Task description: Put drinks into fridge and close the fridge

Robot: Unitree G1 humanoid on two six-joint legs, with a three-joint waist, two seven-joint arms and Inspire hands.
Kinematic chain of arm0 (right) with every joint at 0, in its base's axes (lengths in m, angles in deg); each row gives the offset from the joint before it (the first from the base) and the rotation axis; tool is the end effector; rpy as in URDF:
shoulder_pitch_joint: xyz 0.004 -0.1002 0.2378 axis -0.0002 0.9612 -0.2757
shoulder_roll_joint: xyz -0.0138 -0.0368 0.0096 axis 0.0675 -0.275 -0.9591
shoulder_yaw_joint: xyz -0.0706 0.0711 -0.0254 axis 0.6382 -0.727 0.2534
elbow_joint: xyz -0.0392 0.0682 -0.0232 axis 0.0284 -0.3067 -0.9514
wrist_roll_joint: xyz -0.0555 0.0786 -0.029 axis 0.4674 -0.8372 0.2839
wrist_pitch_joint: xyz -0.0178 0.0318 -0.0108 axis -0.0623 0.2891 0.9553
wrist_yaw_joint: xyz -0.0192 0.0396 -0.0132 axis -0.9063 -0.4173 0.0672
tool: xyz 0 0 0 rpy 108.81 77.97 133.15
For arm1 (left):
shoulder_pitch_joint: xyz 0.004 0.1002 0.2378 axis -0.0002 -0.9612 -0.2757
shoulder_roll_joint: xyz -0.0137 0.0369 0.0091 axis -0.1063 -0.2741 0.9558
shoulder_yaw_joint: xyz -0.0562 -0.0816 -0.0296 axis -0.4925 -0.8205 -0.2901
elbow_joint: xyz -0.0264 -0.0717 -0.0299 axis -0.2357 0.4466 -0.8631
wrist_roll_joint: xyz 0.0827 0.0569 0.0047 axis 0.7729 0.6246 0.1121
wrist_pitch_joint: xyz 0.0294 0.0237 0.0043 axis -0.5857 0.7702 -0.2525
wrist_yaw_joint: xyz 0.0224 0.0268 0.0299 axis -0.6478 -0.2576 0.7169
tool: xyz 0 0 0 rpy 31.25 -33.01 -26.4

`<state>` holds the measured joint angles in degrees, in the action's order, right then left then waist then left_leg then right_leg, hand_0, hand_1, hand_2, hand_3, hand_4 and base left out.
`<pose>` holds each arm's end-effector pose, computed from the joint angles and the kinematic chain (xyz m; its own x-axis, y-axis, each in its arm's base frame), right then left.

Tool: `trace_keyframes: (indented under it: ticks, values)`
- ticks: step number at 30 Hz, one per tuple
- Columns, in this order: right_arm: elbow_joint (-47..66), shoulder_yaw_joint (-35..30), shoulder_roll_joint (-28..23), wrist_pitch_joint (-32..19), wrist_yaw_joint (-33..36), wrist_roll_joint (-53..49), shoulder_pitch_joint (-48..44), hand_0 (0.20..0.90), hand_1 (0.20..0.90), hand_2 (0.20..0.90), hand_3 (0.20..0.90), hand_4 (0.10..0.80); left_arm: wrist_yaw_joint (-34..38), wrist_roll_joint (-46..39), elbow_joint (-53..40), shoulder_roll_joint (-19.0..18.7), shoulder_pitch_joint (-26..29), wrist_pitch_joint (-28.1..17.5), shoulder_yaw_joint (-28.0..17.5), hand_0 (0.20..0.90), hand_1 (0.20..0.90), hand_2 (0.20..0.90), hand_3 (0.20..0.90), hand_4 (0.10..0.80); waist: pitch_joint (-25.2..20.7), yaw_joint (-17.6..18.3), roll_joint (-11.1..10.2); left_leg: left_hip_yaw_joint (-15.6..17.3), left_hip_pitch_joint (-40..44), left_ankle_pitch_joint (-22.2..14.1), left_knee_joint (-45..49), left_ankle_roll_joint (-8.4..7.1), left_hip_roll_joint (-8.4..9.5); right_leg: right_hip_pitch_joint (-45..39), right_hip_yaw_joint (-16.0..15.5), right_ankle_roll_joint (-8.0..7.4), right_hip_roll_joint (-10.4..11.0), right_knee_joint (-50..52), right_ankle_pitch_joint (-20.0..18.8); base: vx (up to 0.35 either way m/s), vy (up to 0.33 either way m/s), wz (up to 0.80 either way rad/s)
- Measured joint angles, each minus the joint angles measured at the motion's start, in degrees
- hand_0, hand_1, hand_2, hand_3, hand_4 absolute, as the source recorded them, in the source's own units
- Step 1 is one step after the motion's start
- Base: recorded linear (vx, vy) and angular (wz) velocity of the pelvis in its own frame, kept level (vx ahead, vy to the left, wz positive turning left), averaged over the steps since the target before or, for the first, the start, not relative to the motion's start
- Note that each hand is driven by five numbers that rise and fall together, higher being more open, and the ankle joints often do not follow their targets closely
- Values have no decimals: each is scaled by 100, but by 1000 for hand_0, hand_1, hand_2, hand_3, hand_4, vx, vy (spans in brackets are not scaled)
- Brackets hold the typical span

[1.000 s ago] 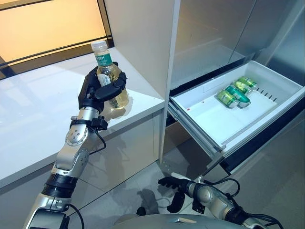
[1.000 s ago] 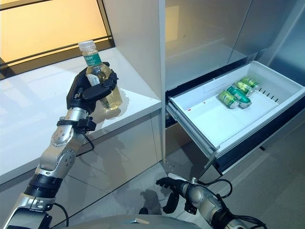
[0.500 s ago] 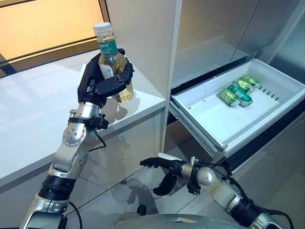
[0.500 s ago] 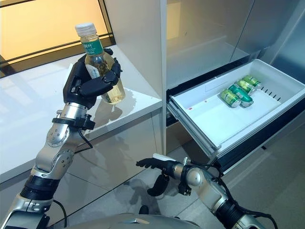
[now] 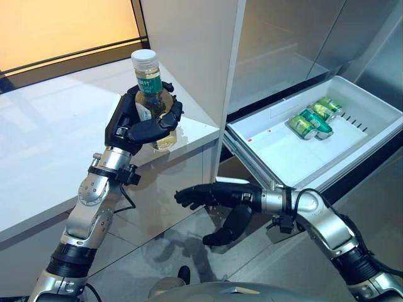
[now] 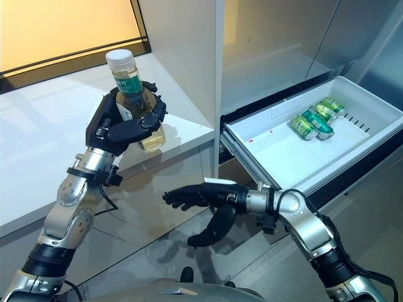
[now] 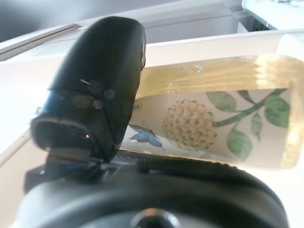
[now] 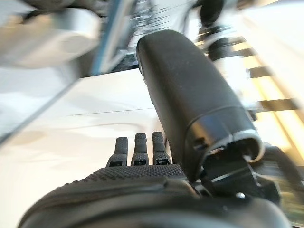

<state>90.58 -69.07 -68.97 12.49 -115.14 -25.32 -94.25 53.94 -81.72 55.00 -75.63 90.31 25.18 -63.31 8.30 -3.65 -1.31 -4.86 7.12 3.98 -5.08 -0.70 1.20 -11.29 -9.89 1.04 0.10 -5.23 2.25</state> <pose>0.2166 -0.1781 0.0982 0.2531 0.9480 -0.1928 -0.9658 0.2361 -0.1071 0.2152 0.2097 0.1316 0.8589 -0.2784 0.4298 0.3134 0.9495 -0.0113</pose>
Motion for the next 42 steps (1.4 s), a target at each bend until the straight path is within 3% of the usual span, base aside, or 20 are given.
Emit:
trace_keyframes:
  ticks: [6,15,23,31,42]
  values:
    - [162,-603,104,-114,-29,-1051,-128,900,900,900,900,800,-432,-21,0,0,-4,-351,-76,300,300,300,200,100,1,-60,-1,-1,0,0,0,0,1,-1,-1,0,0,0,0,0,0,0]
    - [131,-1494,211,-244,794,-1168,123,900,900,900,900,800,-716,-100,-1,-1,-9,-1008,-822,300,300,300,200,100,2,28,-8,10,-2,-1,0,1,0,5,8,0,0,0,0,0,0,0]
    - [100,-1413,214,-133,1177,-1170,122,900,900,900,900,800,-717,-100,0,-2,-7,-1010,-660,300,300,300,200,100,-1,101,-12,36,5,-1,0,1,-2,6,32,-5,0,1,-5,1,-2,-1]
    - [-156,-800,225,97,1489,-1179,-283,900,900,900,900,800,-721,-98,0,-5,15,-933,-238,300,300,300,200,100,-2,84,-13,32,14,-1,1,1,-1,-5,29,-7,1,1,-8,0,0,0]
    - [-331,-444,224,267,1835,-1260,-864,900,900,900,900,800,-852,-98,0,-128,178,-571,101,300,300,300,200,100,-4,85,-16,26,18,0,1,2,-1,-15,19,-7,2,1,-8,0,0,0]
